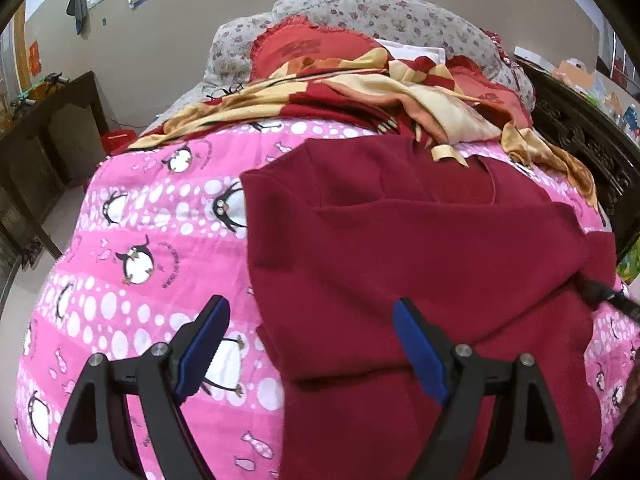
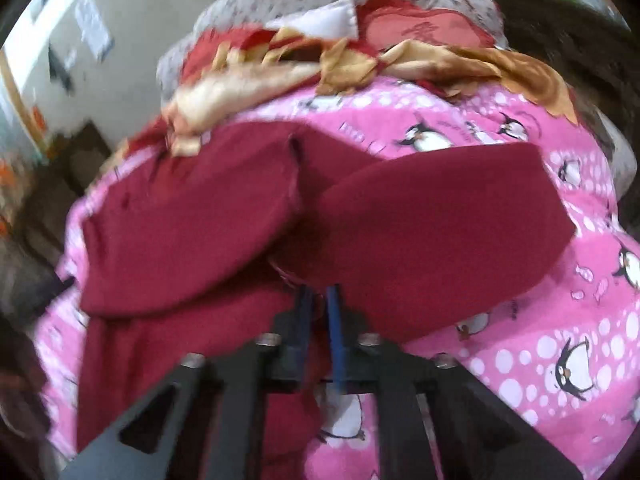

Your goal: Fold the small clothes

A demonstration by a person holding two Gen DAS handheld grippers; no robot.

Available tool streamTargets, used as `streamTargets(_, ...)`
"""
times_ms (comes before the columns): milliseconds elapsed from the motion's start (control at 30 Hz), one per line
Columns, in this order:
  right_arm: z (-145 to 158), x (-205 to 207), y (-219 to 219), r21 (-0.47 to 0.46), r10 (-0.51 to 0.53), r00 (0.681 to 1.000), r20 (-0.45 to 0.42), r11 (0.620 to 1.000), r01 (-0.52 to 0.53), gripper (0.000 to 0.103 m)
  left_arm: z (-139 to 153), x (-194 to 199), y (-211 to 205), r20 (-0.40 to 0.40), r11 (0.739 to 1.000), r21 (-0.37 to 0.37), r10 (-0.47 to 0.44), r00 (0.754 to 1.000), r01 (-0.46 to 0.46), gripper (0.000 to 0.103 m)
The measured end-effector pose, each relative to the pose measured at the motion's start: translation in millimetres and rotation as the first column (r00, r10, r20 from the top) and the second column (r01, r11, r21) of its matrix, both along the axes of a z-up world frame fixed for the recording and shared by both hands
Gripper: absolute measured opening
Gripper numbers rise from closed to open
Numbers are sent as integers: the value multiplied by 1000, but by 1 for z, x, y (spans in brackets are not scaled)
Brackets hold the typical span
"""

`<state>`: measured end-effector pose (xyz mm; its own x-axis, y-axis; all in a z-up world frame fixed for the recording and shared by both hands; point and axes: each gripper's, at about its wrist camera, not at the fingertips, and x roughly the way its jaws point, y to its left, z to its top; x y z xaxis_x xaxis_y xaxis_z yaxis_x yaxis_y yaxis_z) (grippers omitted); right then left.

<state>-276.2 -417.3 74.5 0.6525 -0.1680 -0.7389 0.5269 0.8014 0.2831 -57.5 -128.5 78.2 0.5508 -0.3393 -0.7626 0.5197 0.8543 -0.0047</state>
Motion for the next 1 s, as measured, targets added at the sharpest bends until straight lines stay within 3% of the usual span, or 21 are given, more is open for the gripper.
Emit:
streamTargets(100, 33, -25, -16, -39, -57, 996, 71, 997, 59, 25, 0, 5, 4, -12, 1000, -17, 16, 1000, -16, 87)
streamTargets(267, 96, -55, -40, -6, -96, 965, 242, 995, 100, 25, 5, 8, 7, -30, 997, -62, 35, 999, -37, 87)
streamTargets(500, 176, -38, -16, -79, 54, 918, 394, 997, -25, 25, 19, 6, 10, -10, 996, -84, 27, 1000, -28, 87)
streamTargets(633, 199, -12, 14, -129, 194, 892, 409, 980, -154, 25, 28, 8, 19, 0, 994, -102, 40, 999, -40, 87)
streamTargets(767, 213, 16, 47, -126, 368, 830, 420, 929, -348, 25, 35, 11, 30, 7, 991, -124, 51, 999, -49, 87)
streamTargets(900, 219, 53, 86, -134, 561, 727, 395, 818, -559, 25, 44, 12, 42, 31, 989, -136, 62, 998, -57, 87)
streamTargets(1000, 204, 93, 113, -104, 660, 667, 346, 733, -672, 25, 48, 14, 55, 34, 986, -153, 77, 996, -71, 87)
